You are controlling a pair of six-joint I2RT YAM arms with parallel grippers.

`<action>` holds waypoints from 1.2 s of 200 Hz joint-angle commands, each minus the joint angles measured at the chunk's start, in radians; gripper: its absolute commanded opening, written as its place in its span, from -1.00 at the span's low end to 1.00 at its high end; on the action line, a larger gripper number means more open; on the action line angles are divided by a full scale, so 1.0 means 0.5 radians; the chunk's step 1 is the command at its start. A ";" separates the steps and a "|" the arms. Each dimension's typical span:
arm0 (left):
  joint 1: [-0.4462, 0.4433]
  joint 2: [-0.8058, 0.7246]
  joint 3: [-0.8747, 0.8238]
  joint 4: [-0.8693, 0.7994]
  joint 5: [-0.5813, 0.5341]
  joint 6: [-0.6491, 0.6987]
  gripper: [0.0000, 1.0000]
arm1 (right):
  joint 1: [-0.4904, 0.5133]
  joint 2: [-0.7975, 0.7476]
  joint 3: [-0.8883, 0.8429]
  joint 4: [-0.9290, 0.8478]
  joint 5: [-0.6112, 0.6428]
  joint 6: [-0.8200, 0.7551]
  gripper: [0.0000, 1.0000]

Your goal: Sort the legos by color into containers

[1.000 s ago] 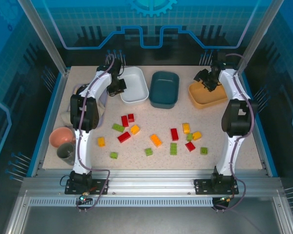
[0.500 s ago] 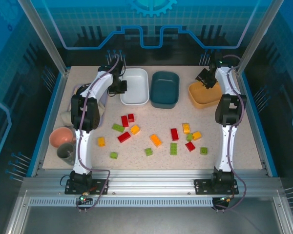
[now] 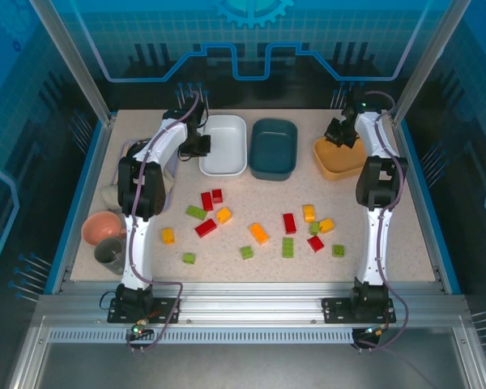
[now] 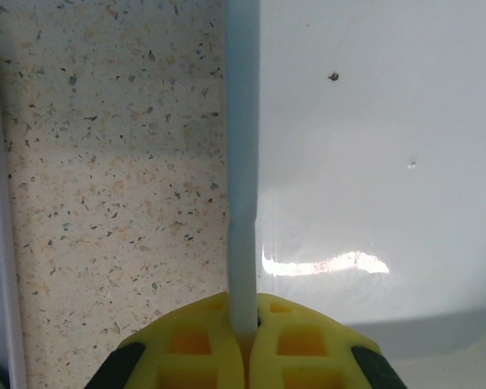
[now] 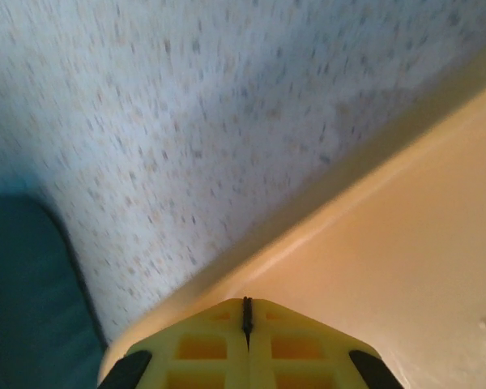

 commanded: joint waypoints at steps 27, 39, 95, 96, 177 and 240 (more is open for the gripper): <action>-0.013 -0.080 -0.041 -0.063 0.009 0.127 -1.00 | 0.201 -0.395 -0.330 -0.094 -0.018 -0.553 -1.00; -0.013 -0.079 -0.046 -0.060 0.005 0.116 -1.00 | 0.212 -0.429 -0.372 -0.103 0.015 -0.567 -1.00; -0.013 -0.086 -0.037 -0.040 0.015 0.071 -0.99 | 0.129 -0.470 -0.323 0.021 0.014 -0.279 -0.13; -0.013 -0.086 -0.038 -0.041 0.015 0.069 -0.99 | 0.128 -0.465 -0.315 0.021 0.013 -0.271 -0.12; -0.013 -0.154 -0.033 0.024 -0.082 -0.010 -0.32 | 0.031 0.018 0.238 -0.066 0.141 0.446 0.18; -0.033 -0.500 -0.180 0.157 -0.121 -0.283 -0.01 | -0.031 0.264 0.457 -0.015 0.124 0.585 0.13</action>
